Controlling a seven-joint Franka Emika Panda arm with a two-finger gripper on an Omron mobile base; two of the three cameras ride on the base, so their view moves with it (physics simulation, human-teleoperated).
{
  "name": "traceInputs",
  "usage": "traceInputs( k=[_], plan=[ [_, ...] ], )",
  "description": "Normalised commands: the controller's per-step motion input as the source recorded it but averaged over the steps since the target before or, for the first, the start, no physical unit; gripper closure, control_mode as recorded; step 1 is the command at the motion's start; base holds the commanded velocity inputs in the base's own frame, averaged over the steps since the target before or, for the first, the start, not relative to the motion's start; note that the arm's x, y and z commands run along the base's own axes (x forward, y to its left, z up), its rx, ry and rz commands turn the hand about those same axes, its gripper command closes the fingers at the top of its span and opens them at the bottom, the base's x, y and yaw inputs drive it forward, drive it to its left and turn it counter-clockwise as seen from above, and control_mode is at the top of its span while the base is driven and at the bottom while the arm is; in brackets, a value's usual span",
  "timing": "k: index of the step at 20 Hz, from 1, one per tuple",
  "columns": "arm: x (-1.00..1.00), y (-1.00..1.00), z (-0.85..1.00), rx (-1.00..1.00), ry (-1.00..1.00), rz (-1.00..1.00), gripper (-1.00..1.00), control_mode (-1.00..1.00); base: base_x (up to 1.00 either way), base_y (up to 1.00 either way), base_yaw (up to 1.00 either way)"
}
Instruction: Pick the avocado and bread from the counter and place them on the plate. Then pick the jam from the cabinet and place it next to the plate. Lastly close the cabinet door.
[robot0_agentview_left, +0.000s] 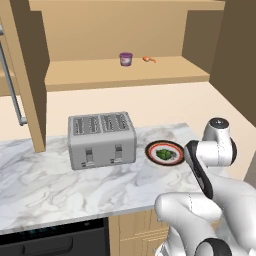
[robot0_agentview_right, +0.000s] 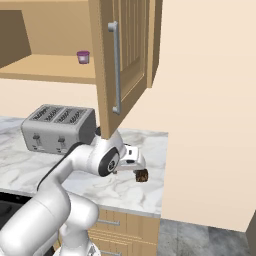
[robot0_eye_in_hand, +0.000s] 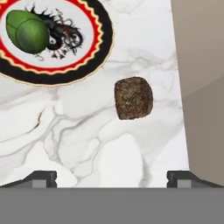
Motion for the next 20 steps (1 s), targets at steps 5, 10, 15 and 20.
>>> traceInputs(
  k=[5,10,15,20],
  plan=[
    [0.06,0.0,-0.1,0.0,0.05,0.03,-1.0,-1.0,0.0,0.0,0.0],
    [0.11,-0.01,-0.07,0.0,0.01,0.02,-1.0,-1.0,0.0,0.0,0.0],
    [0.15,-0.03,-0.02,0.0,0.0,0.02,-1.0,-1.0,0.0,0.0,0.0],
    [0.12,-0.07,0.0,0.0,0.0,0.01,-1.0,-1.0,0.0,0.0,0.0]
  ],
)
